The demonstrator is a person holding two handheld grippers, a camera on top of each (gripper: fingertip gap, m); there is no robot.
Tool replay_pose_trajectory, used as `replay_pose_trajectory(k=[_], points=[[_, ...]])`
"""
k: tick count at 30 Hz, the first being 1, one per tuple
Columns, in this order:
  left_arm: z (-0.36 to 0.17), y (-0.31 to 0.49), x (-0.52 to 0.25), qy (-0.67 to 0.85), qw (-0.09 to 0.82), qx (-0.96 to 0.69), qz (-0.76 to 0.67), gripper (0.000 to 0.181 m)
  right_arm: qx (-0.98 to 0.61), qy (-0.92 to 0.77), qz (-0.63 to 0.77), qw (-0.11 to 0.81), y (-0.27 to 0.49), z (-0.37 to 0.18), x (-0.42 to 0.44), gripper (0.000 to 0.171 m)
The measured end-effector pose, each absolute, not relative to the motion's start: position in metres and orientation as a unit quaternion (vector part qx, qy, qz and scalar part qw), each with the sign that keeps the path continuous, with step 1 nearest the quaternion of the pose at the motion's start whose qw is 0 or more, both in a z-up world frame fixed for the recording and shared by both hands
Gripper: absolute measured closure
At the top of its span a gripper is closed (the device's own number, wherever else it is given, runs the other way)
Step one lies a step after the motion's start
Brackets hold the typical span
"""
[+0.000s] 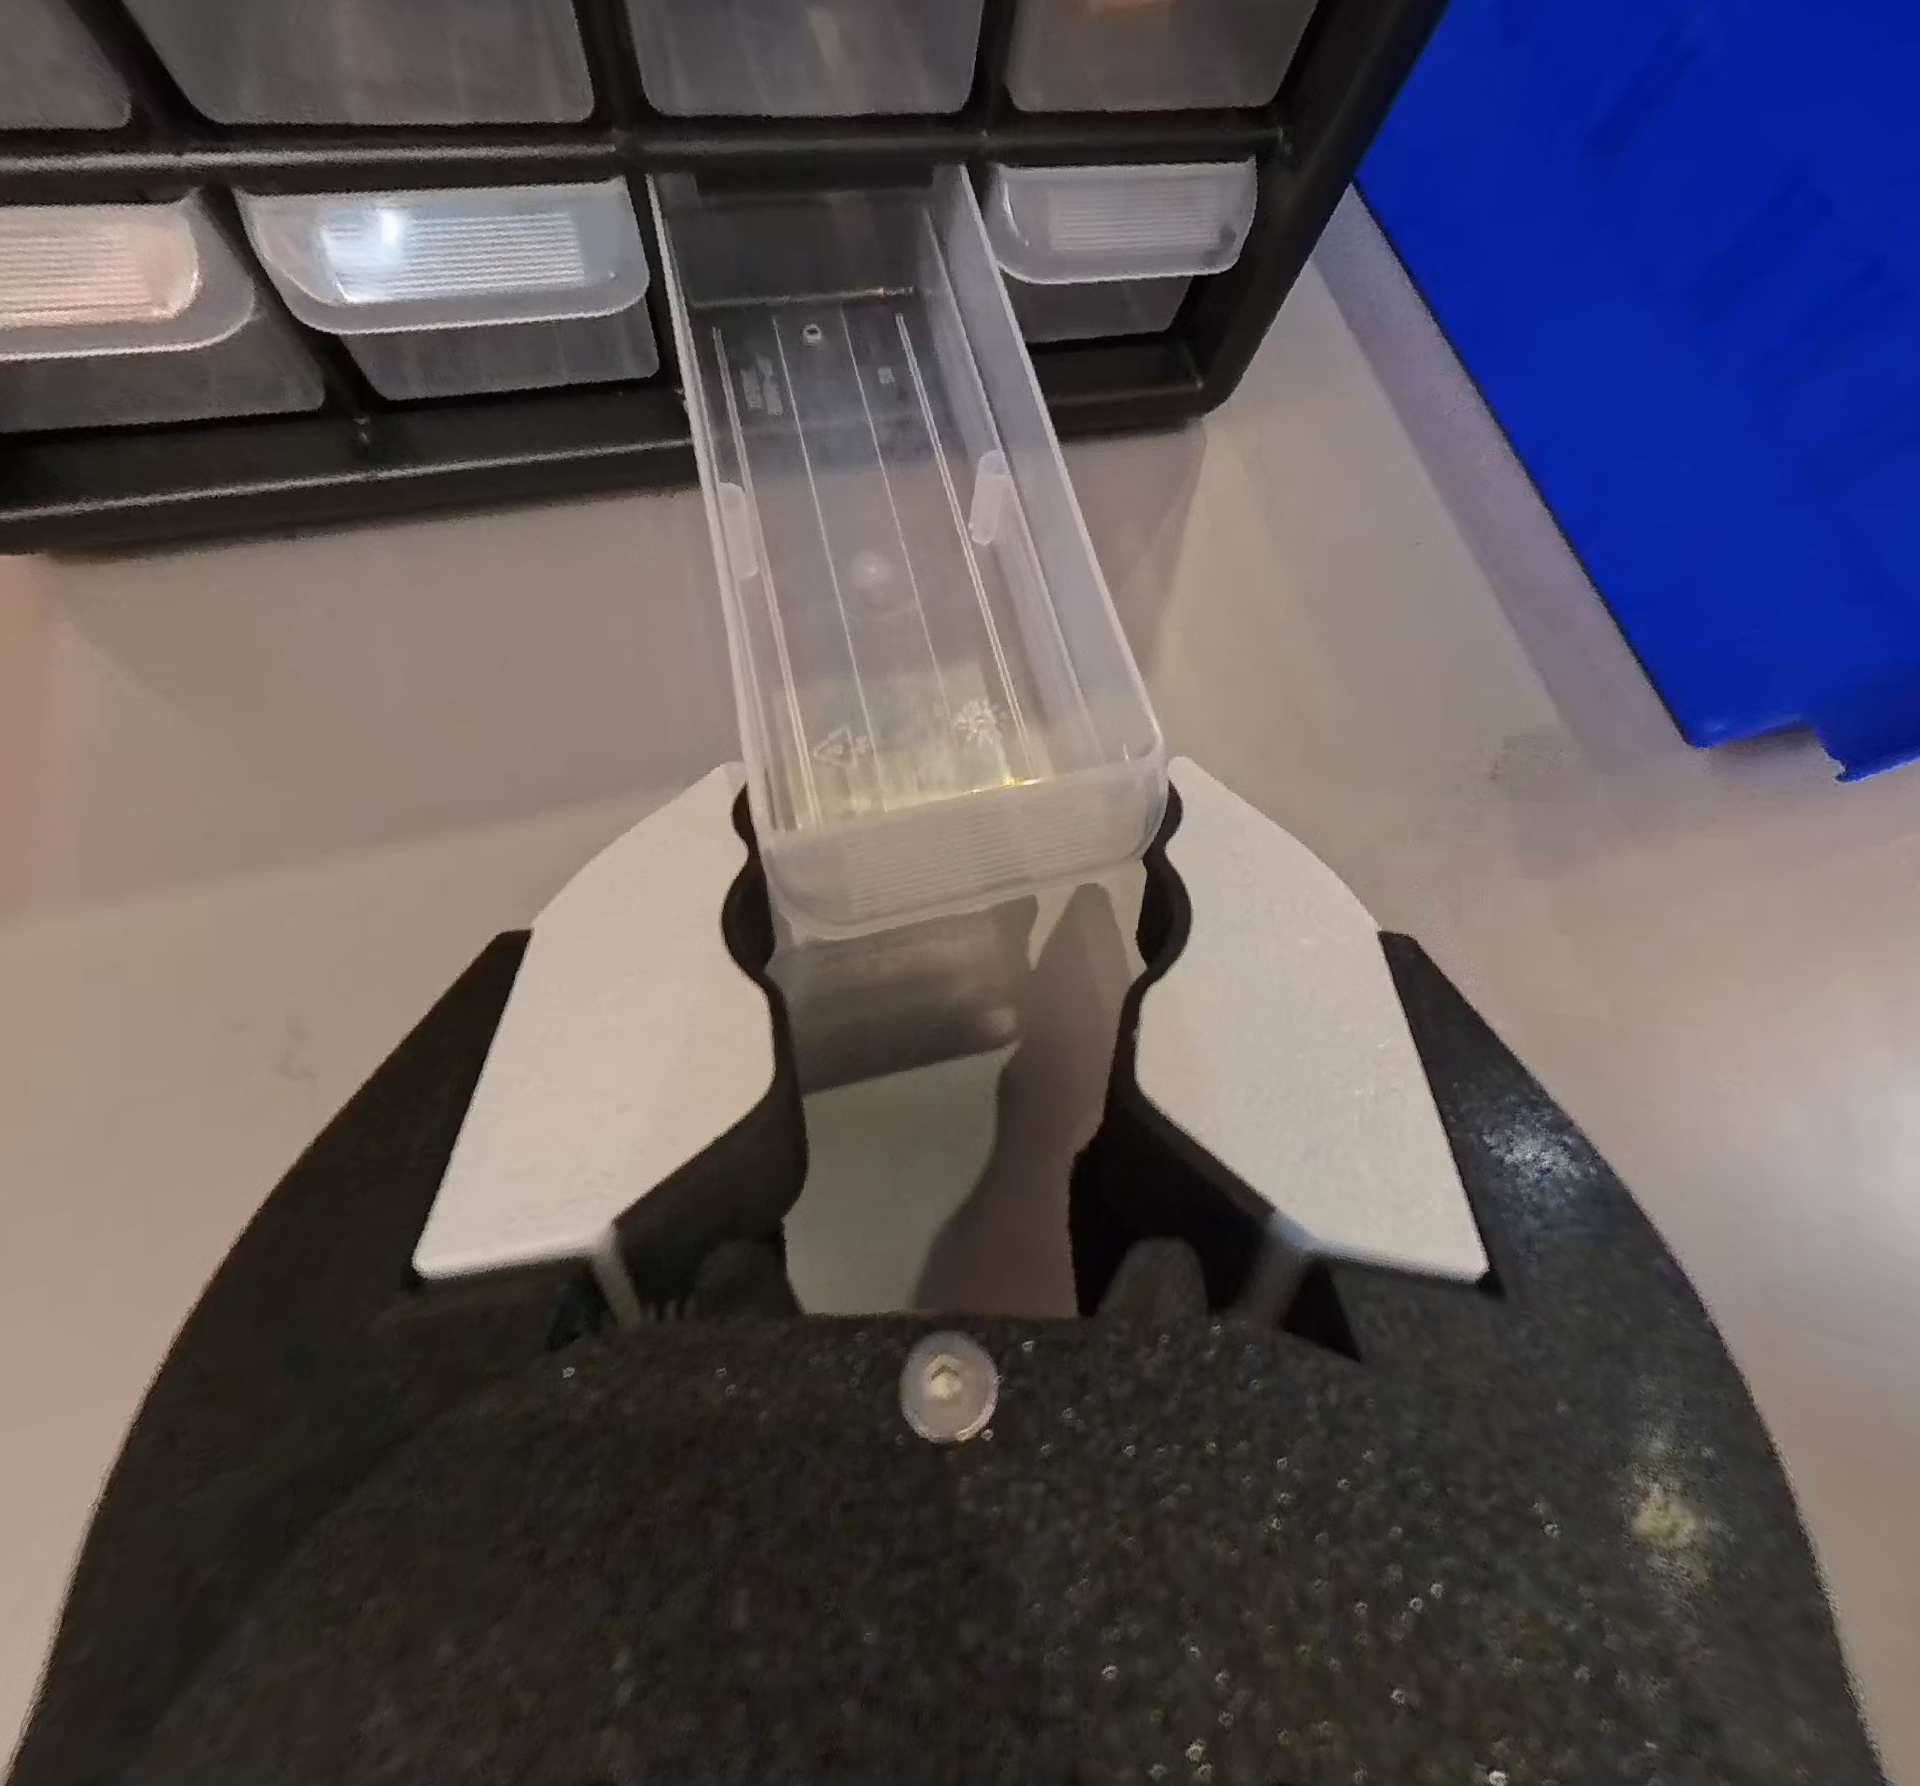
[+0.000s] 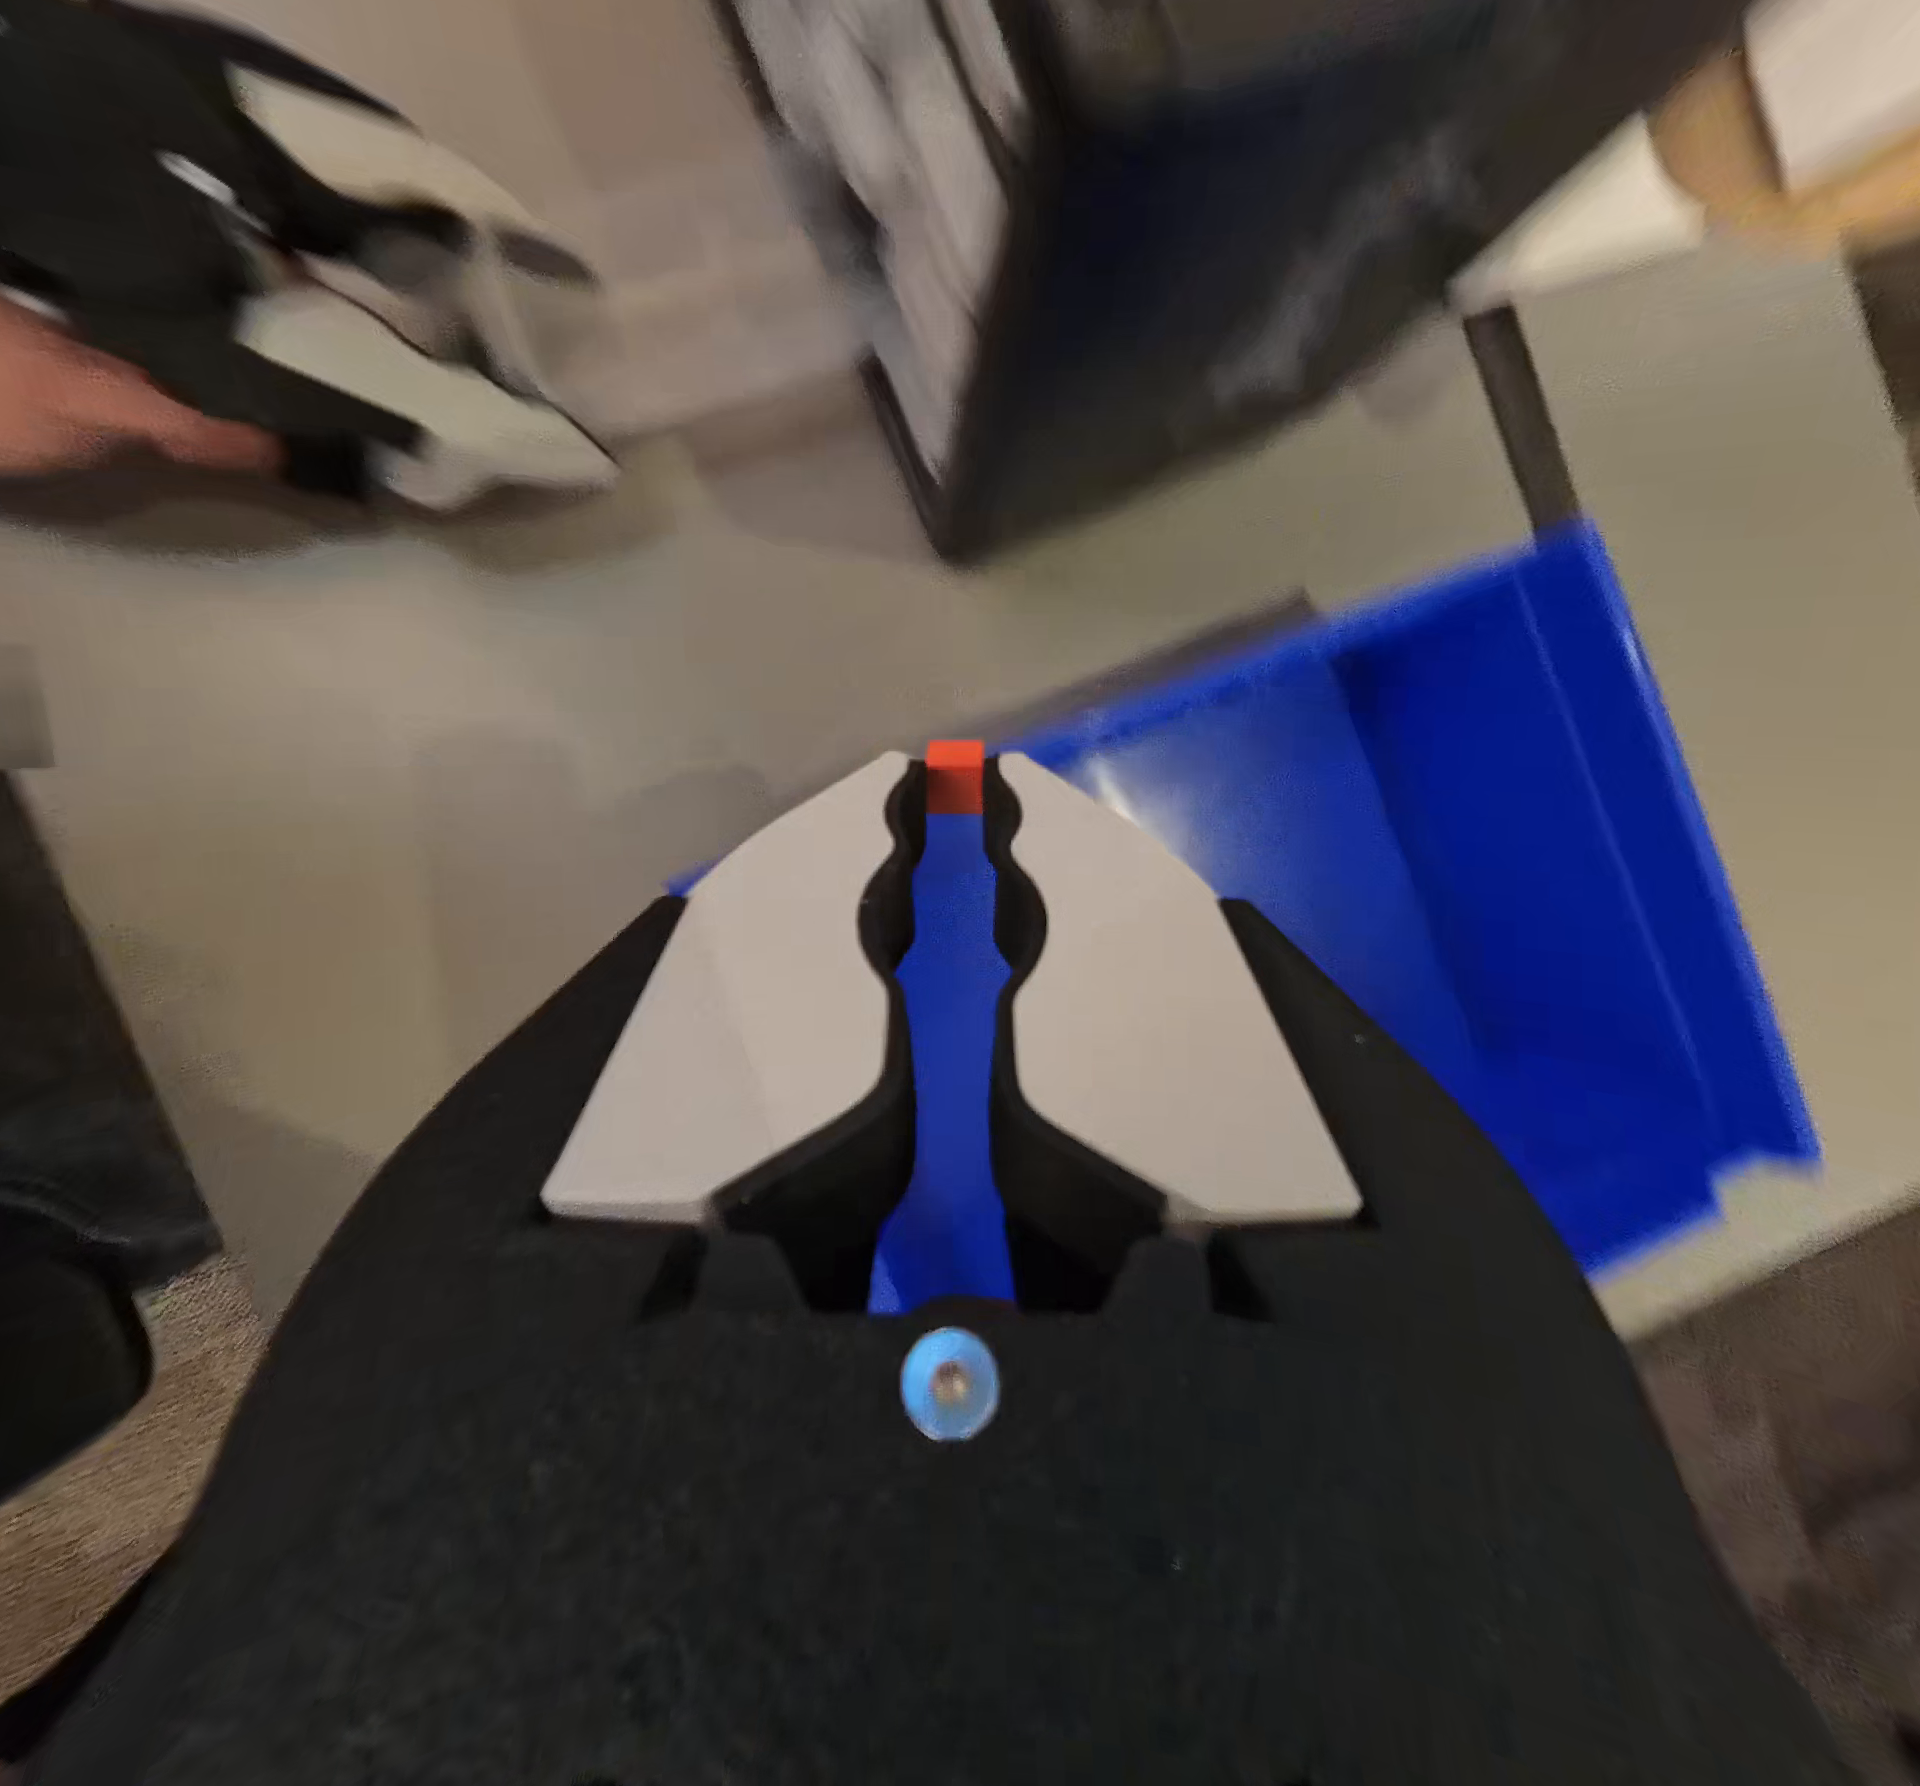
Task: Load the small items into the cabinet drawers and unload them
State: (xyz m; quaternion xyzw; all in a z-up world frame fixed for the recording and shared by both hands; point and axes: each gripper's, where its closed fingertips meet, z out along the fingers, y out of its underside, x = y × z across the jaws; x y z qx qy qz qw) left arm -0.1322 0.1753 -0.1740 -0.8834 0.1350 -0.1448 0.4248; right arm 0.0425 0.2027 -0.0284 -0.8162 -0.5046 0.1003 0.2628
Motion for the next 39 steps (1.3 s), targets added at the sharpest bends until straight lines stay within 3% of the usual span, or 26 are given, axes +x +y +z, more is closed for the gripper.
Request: replay_pose_trajectory(k=[7, 17, 22, 26, 30, 33, 39], points=[[-0.175, 0.184, -0.131, 0.14, 0.422, -0.884, -0.144, 0.113, -0.904, -0.418, 0.041, 0.076, 0.215, -0.153, 0.123, 0.161], [-0.175, 0.199, -0.129, 0.143, 0.419, -0.886, -0.138, 0.113, -0.914, -0.401, -0.004, 0.057, 0.227, -0.192, 0.132, 0.16], [-0.173, 0.219, -0.126, 0.144, 0.418, -0.887, -0.135, 0.113, -0.917, -0.372, 0.002, 0.144, 0.233, -0.159, 0.133, 0.142], [-0.173, 0.235, -0.125, 0.143, 0.418, -0.887, -0.136, 0.113, -0.895, -0.306, -0.009, 0.325, 0.224, -0.087, 0.116, 0.138], [-0.17, 0.223, -0.129, 0.128, 0.416, -0.887, -0.153, 0.112, -0.826, -0.2, 0.122, 0.513, 0.167, -0.042, 0.062, 0.138], [-0.165, 0.206, -0.136, 0.112, 0.429, -0.879, -0.173, 0.117, -0.764, -0.132, 0.211, 0.595, 0.115, -0.042, 0.025, 0.139], [-0.155, 0.214, -0.133, 0.129, 0.456, -0.868, -0.149, 0.138, -0.732, -0.137, 0.21, 0.633, 0.062, -0.077, -0.019, 0.138]])
